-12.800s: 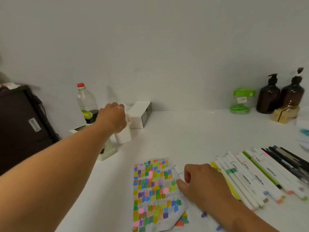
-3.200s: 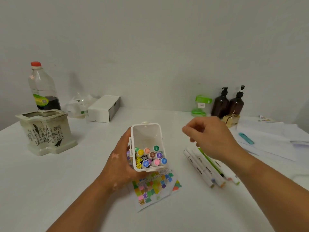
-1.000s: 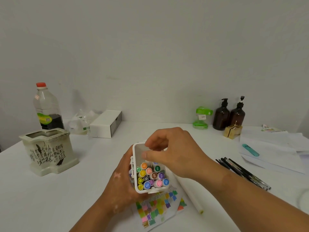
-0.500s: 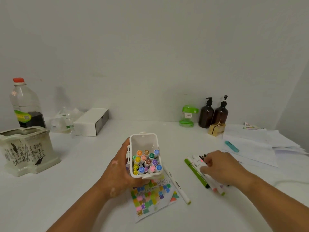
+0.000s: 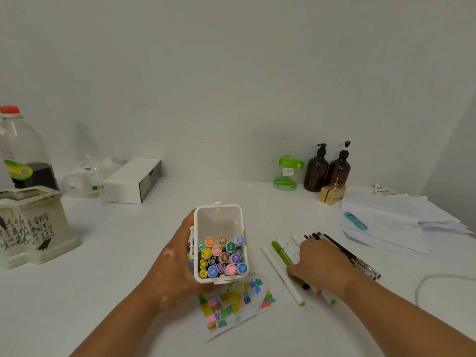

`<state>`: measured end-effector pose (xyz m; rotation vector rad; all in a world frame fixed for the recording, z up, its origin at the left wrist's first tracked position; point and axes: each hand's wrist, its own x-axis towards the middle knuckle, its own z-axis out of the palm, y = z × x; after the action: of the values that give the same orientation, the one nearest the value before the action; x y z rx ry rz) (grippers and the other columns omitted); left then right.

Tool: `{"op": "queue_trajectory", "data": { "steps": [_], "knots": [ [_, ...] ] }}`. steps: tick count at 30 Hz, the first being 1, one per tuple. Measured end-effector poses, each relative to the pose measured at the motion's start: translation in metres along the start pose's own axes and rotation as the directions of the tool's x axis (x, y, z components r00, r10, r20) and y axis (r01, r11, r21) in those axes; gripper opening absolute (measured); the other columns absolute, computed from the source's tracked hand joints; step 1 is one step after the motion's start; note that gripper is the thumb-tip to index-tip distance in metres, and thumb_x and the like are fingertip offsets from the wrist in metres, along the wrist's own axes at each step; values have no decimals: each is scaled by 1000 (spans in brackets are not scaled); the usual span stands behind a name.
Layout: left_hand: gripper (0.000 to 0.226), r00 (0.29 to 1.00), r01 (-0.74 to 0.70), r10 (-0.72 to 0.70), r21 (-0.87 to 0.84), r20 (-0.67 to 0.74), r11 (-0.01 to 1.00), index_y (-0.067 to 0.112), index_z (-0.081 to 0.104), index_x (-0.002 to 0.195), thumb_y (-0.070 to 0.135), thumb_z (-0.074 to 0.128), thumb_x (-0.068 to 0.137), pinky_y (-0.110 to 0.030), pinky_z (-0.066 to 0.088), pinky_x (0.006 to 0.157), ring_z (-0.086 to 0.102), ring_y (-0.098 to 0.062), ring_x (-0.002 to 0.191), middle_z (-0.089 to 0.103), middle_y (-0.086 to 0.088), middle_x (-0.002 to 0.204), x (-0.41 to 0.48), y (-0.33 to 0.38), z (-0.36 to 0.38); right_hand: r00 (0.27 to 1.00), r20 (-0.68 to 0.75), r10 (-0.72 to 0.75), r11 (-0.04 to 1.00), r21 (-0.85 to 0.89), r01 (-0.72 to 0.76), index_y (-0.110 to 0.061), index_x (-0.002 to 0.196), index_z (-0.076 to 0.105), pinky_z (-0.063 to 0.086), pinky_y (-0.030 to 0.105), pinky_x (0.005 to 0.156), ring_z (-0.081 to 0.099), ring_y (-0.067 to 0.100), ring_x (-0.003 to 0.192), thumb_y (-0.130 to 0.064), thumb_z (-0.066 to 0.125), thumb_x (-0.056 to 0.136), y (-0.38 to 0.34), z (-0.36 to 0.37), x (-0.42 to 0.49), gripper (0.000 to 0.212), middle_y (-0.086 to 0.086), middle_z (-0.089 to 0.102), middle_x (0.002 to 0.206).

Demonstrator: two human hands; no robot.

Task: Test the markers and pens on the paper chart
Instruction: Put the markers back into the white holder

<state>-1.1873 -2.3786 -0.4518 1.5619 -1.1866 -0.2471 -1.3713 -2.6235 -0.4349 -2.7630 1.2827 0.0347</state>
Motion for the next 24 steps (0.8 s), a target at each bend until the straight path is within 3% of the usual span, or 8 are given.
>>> {"op": "queue_trajectory", "data": {
  "steps": [8,11,13,15,17,19,22,24],
  "knots": [
    [94,1000,-7,7,-12,15,1000,47,27,136,30,86,65,2,44,75,49,22,115,49,51,121,-3,-1,0,998,64,-29,999,-20,31,-20,78,50,35,24,44,50,9,60,-38,58,87,-22,7,1,21,-5,52,74],
    [98,1000,-11,11,-18,24,1000,48,26,139,29,89,66,0,45,77,51,18,118,50,46,125,-5,0,-2,987,163,-4,966,255,-38,-10,92,58,42,19,42,56,12,58,-29,54,93,-23,-14,-4,19,0,61,72],
    [99,999,-20,21,-23,28,1000,49,25,141,32,89,66,-1,46,79,51,16,120,50,44,128,-5,1,-2,987,160,-15,811,580,-82,-8,99,60,48,23,47,61,16,56,-23,54,94,-28,-37,-11,16,4,68,69],
    [102,999,-24,25,-11,25,1000,50,24,142,36,90,65,-2,46,80,50,15,121,49,43,130,-4,4,-2,991,105,-79,484,873,-54,-5,105,60,52,29,50,62,19,54,-13,54,96,-40,-65,-23,14,6,67,64],
    [103,1000,-26,26,-3,17,1000,49,24,142,32,91,66,-2,46,81,50,14,122,49,42,130,-4,4,-1,980,14,-198,123,992,11,-4,107,58,51,31,52,61,22,54,-7,55,96,-60,-93,-40,12,8,63,65],
    [103,1000,-25,25,-2,11,1000,47,25,143,26,92,67,-4,47,82,51,11,123,50,39,131,-5,2,0,940,-113,-323,-122,990,78,-7,102,54,47,29,49,53,19,51,-13,62,96,-80,-112,-56,12,6,58,64],
    [104,1000,-29,29,8,3,1000,45,26,144,25,93,67,-3,46,82,51,10,124,51,36,132,-8,3,-1,869,-314,-383,-248,941,230,-12,90,51,46,26,50,51,16,49,-33,71,87,-107,-129,-76,30,2,55,60],
    [104,1000,-30,30,15,1,999,46,26,144,27,93,66,-2,46,81,51,11,123,50,37,131,-9,4,-1,850,-401,-342,-242,911,333,-17,86,59,51,28,61,59,16,59,-41,70,88,-124,-130,-81,26,1,62,62]
  ]
}}
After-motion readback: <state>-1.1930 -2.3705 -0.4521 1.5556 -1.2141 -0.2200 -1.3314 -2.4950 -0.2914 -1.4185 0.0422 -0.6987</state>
